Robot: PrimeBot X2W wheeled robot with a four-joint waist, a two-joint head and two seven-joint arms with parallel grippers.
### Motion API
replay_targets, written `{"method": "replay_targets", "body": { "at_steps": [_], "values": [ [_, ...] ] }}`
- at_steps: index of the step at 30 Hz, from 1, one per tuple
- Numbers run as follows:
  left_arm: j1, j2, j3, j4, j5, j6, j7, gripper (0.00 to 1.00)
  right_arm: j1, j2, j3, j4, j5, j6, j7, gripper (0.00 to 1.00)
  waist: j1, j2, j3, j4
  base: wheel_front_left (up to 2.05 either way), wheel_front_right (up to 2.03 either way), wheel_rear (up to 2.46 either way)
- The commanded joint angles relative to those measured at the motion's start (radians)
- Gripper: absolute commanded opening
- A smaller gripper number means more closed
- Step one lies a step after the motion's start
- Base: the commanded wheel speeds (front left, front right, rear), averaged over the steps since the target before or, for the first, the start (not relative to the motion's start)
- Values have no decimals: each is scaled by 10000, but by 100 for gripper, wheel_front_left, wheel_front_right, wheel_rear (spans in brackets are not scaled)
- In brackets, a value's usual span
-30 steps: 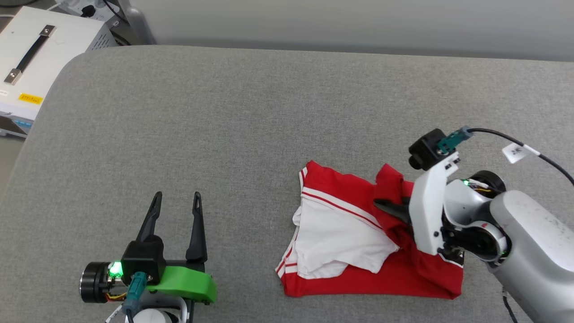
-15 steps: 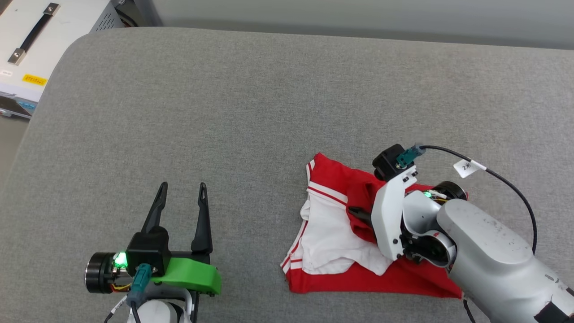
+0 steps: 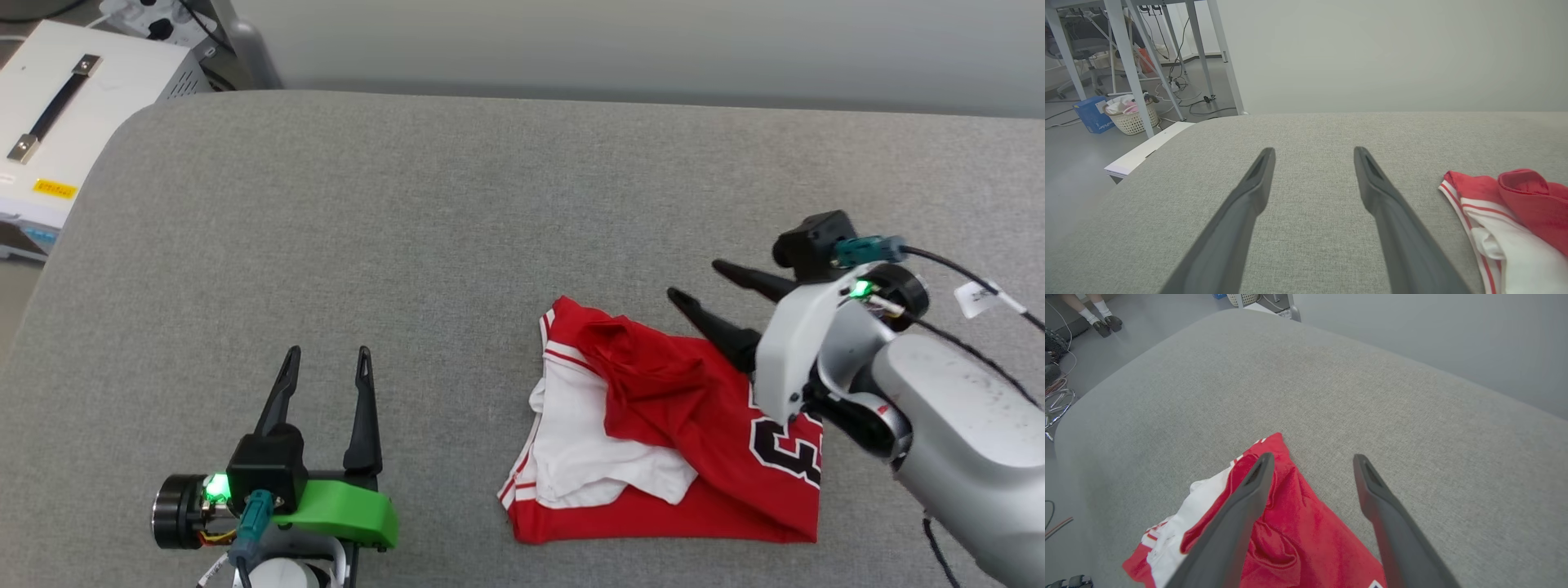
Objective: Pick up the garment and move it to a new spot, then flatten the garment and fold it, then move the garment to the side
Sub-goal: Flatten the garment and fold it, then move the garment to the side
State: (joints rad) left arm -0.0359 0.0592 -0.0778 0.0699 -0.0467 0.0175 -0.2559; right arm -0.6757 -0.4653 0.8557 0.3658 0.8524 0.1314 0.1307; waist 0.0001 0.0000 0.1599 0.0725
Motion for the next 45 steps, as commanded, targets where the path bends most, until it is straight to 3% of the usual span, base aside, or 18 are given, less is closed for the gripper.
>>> {"method": "replay_targets", "body": {
  "at_steps": [1, 5, 10, 15, 16, 20, 26, 34, 45],
  "values": [
    [168, -44, 61, -20, 75, -28, -59, 100, 112, -219, -254, -225, -238, -7, -406, 100, -1, 0, -301, -274, 0, 0, 0],
    [347, -28, 138, -76, 90, -77, -59, 100, 543, -617, -1492, -397, -1281, -7, -1760, 100, -1, 0, -580, -527, 0, 0, 0],
    [458, -26, 171, -155, 107, -142, -59, 100, 1549, -332, -3431, -399, -3006, -7, -3285, 100, -1, 0, -823, -769, 0, 0, 0],
    [553, -29, 191, -237, 104, -174, -59, 100, 3062, 590, -5743, -1128, -4623, -7, -3857, 100, -1, 0, -990, -940, 0, 0, 0],
    [639, -33, 187, -323, 107, -170, -59, 100, 4013, 1258, -6819, -1814, -5232, -7, -3908, 100, -1, 0, -1067, -1005, 0, 0, 0],
    [780, -34, 174, -424, 115, -199, -59, 100, 5237, 2054, -7847, -3029, -5948, -7, -3920, 100, -1, 0, -1152, -1039, 0, 0, 0],
    [1006, -17, 208, -487, 107, -242, -59, 100, 6746, 2847, -8392, -3822, -6423, -7, -3922, 100, -1, 0, -1279, -1014, 0, 0, 0],
    [1167, -21, 206, -480, 123, -231, -59, 100, 7673, 3348, -8739, -3882, -6699, -7, -3923, 100, -1, 0, -1327, -922, 0, 0, 0],
    [1197, -27, 233, -310, 113, -237, -59, 100, 7535, 3234, -8729, -3832, -6865, -7, -3924, 100, -1, 0, -1410, -819, 0, 0, 0]
  ]
}}
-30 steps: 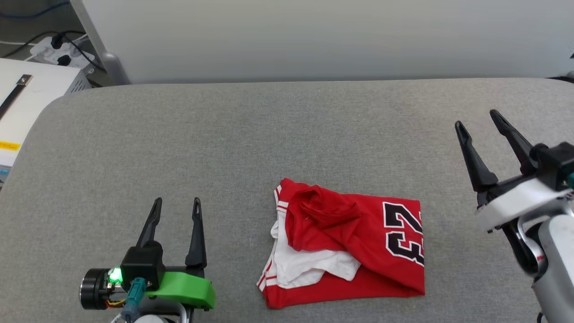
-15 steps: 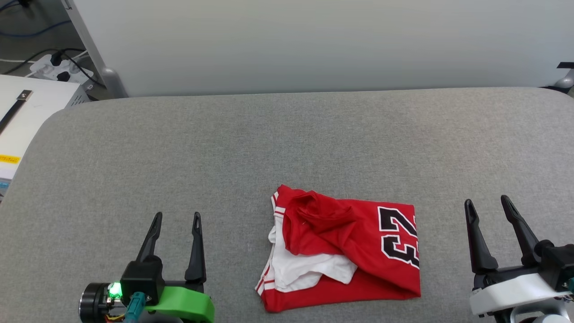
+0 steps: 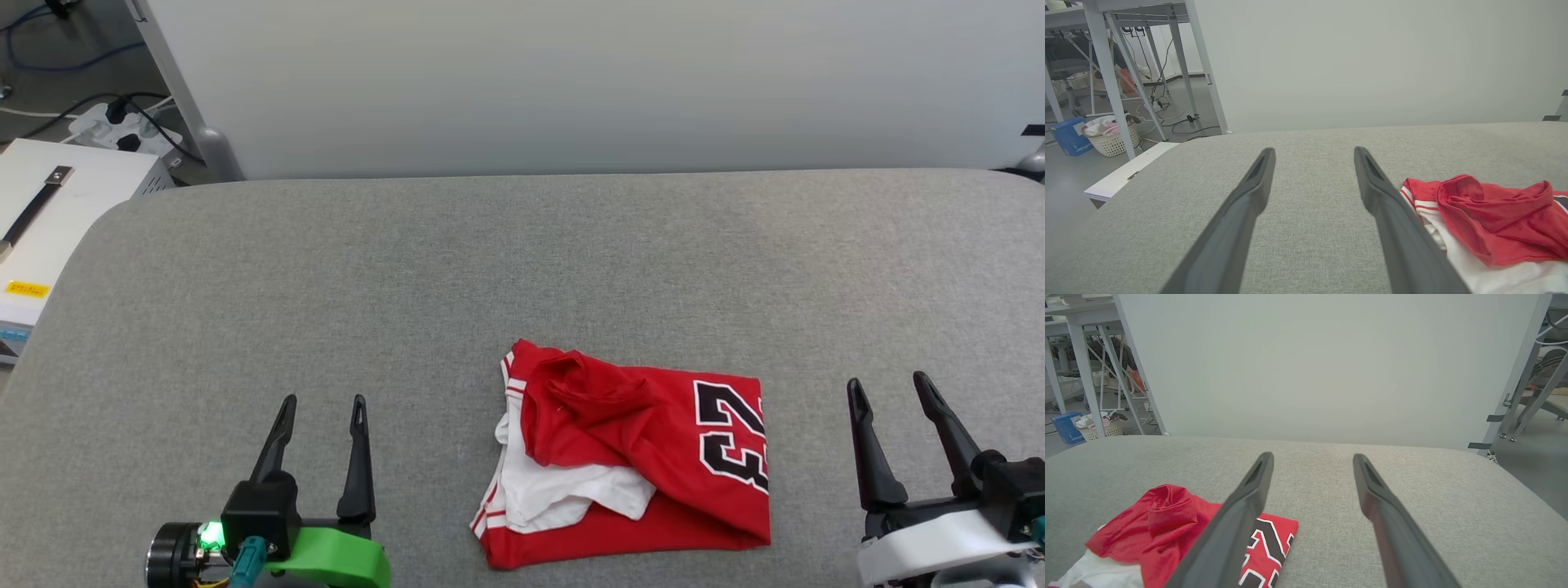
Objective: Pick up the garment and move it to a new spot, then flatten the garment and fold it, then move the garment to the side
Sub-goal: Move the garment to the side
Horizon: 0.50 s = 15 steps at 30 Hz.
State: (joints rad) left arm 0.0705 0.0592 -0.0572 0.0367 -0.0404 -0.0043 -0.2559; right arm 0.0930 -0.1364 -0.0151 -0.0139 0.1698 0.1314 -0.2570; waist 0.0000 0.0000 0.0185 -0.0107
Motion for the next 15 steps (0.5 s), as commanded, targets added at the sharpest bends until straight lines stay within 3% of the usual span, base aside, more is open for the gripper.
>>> {"method": "replay_targets", "body": {
  "at_steps": [1, 8, 15],
  "values": [
    [116, -28, 23, 33, 49, -19, -59, 100, -265, -149, -33, -72, -34, -7, -47, 100, 0, 0, 13, 28, 0, 0, 0],
    [-68, -34, -28, 109, 48, -56, -59, 100, -1698, -1390, -123, -201, 202, -7, 314, 100, 0, 0, 144, 140, 0, 0, 0],
    [-318, -42, -75, 127, 35, -66, -59, 100, -2758, -2747, 774, 14, 1812, -7, 3444, 100, 0, 0, 436, 350, 0, 0, 0]
  ]
}}
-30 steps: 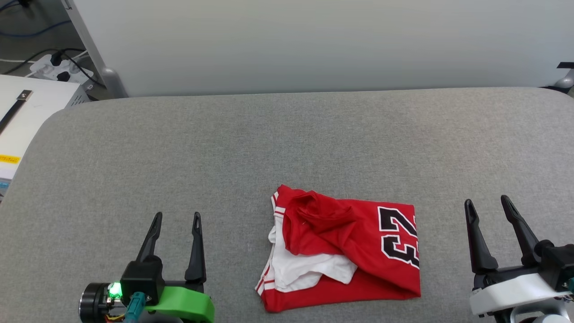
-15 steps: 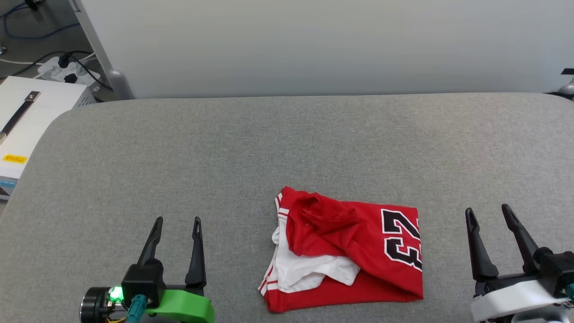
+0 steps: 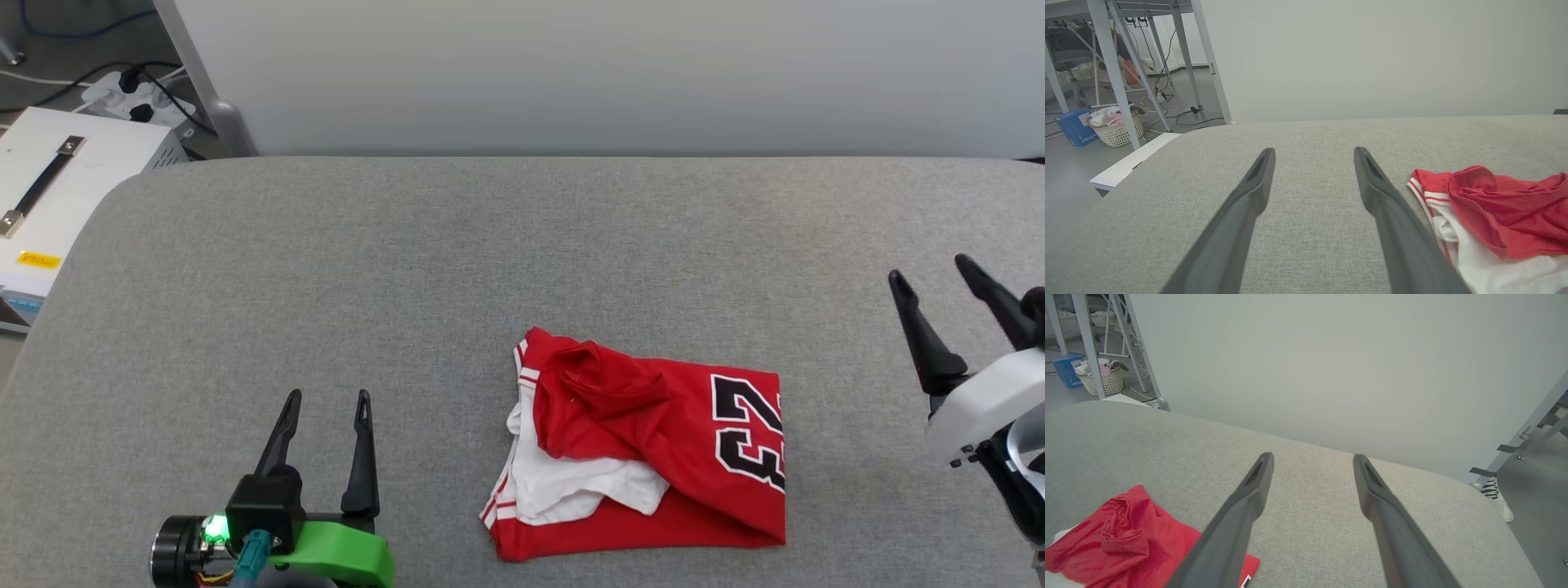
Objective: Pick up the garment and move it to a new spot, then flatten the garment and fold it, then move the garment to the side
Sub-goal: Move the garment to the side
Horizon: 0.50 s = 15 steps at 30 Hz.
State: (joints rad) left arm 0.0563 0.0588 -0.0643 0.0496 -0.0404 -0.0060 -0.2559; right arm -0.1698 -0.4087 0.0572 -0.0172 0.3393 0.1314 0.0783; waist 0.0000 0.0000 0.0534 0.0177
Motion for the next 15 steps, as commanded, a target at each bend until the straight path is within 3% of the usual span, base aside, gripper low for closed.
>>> {"method": "replay_targets", "body": {
  "at_steps": [1, 3, 4, 5, 15],
  "values": [
    [-195, -40, -5, -3, 25, -36, -59, 100, -170, -150, 244, 134, 516, -7, 658, 100, 0, 0, 138, 83, 0, 0, 0],
    [-251, -44, -24, -2, 14, -31, -59, 100, -219, -380, 573, 272, 1147, -7, 1562, 100, 0, 0, 253, 134, 0, 0, 0],
    [-450, -53, -116, -6, -5, -21, -59, 100, -184, -572, 1224, 816, 2403, -7, 3109, 100, 0, 0, 578, 301, 0, 0, 0],
    [-514, -56, -144, -3, -11, -22, -59, 100, -166, -575, 1381, 952, 2635, -7, 3354, 100, 0, 0, 670, 354, 0, 0, 0],
    [-1118, -73, -387, 54, -103, 19, -59, 100, -647, 41, 2135, 2623, 4061, -7, 4013, 100, 0, 0, 1577, 862, 0, 0, 0]
  ]
}}
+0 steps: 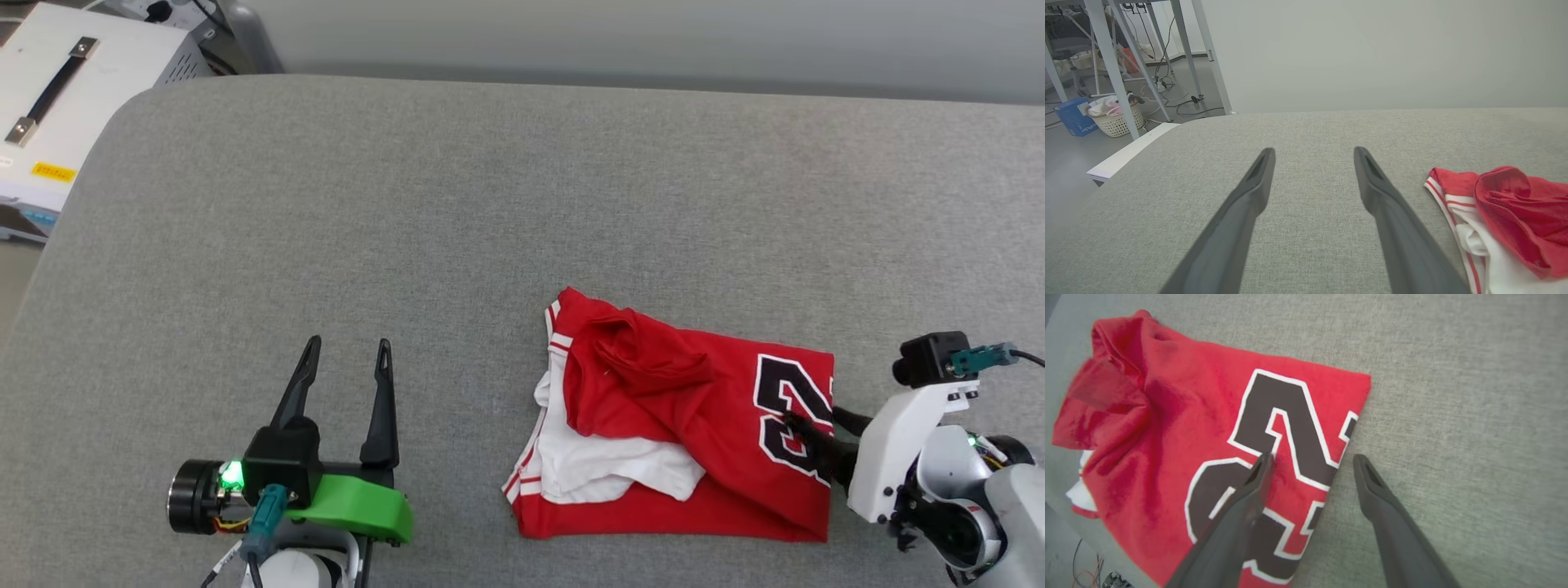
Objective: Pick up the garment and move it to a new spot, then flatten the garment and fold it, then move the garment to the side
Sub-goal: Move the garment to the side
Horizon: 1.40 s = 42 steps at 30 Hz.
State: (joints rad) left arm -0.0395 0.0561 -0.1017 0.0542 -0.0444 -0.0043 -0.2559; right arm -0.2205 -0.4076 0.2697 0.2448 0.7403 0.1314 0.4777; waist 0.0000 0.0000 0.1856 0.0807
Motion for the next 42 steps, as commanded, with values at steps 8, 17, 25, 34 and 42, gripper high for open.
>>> {"method": "replay_targets", "body": {
  "at_steps": [8, 17, 25, 34, 42],
  "values": [
    [-369, -54, -166, 138, -175, 103, -59, 100, 44, 233, 1534, 769, 570, -7, -43, 100, 0, 0, 374, 492, 0, 0, 0],
    [-123, -56, -141, 219, -208, 163, -59, 100, -861, -536, 1825, 400, 83, -7, -1880, 0, 0, 0, -104, 223, 0, 0, 0],
    [194, -57, -103, 165, -195, 194, -59, 100, -1504, -1499, 2327, -875, -745, -7, -2335, 0, 0, 0, -561, -387, 0, 0, 0],
    [298, -58, 107, -124, -114, 191, -59, 100, -1766, -2623, 2161, -2064, -758, -7, -1659, 0, 0, 0, -288, -1692, 0, 0, 0],
    [-109, 53, 377, -532, 26, 130, -59, 100, -2207, -3497, 1326, -1743, -818, -7, -1314, 0, 0, 0, 821, -2629, 0, 0, 0]
  ]
}}
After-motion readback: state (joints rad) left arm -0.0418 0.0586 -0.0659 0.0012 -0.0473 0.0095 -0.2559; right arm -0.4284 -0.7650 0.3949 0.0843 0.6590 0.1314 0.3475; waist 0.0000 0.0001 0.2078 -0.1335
